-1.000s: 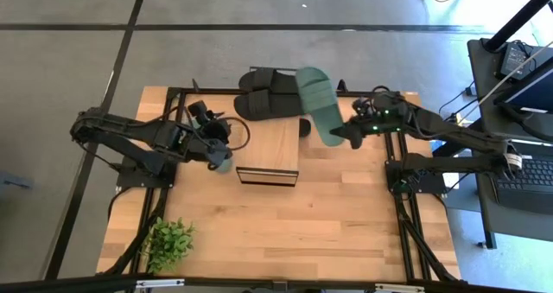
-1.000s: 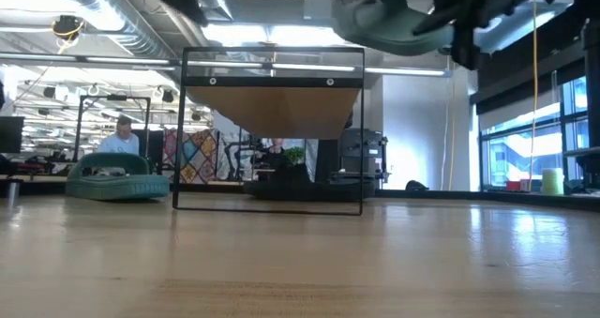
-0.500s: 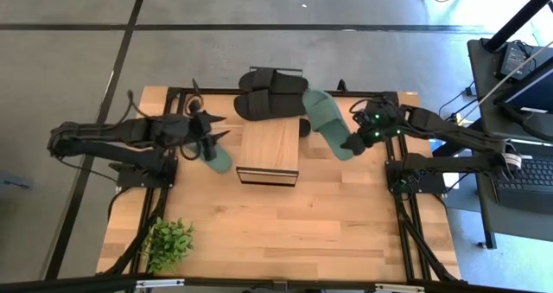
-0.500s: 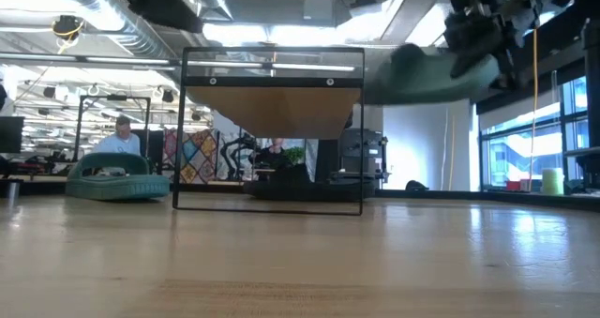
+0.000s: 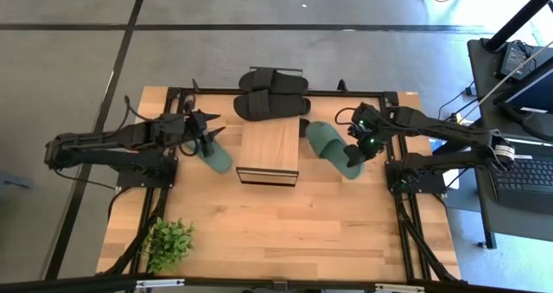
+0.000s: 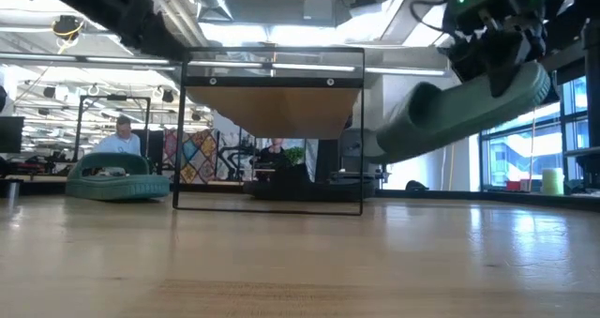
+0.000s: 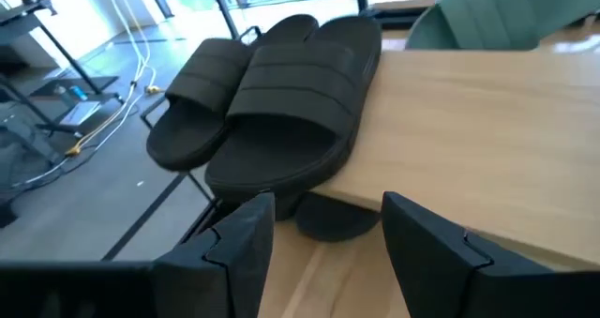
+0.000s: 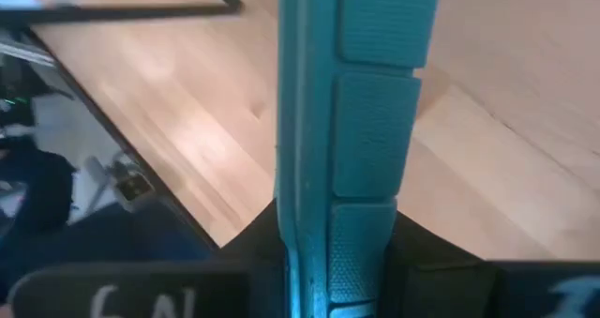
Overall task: Pick and place slides into the shelf
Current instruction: Put the green slipper under the shelf
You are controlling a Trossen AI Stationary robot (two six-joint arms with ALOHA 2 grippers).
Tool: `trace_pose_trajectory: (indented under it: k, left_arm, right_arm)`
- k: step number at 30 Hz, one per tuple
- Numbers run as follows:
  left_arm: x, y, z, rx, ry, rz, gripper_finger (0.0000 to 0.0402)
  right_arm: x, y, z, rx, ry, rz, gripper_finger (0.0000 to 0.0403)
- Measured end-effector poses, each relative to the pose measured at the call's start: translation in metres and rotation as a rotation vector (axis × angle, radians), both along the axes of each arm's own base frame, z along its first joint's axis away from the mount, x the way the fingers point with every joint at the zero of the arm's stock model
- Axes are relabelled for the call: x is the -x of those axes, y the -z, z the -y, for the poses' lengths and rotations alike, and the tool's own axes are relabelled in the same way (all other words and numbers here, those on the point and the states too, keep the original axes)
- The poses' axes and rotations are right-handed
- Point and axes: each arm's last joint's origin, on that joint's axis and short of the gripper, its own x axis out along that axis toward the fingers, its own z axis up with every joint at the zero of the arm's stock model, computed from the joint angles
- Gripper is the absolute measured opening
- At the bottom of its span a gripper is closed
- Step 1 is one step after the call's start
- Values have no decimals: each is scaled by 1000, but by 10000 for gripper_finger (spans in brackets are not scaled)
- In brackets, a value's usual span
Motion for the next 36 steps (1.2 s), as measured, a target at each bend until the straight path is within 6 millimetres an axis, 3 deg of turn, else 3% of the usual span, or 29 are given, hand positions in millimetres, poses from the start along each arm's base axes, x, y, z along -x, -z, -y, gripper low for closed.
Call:
trace_pose_trajectory:
  k: [16, 24, 29, 36]
  left_arm:
    - [0, 9, -1, 30, -13, -9, 189]
    - [0, 9, -1, 44, -19, -2, 189]
    - [0, 9, -1, 44, -19, -3, 189]
    - [0, 9, -1, 43, -19, -3, 189]
  right_arm:
    - [-29, 40, 9, -102, -258, -52, 79]
    - [-31, 79, 10, -162, -329, -103, 79]
    - [-28, 98, 11, -43, -380, -145, 80]
    - [-28, 100, 13, 32, -363, -194, 109]
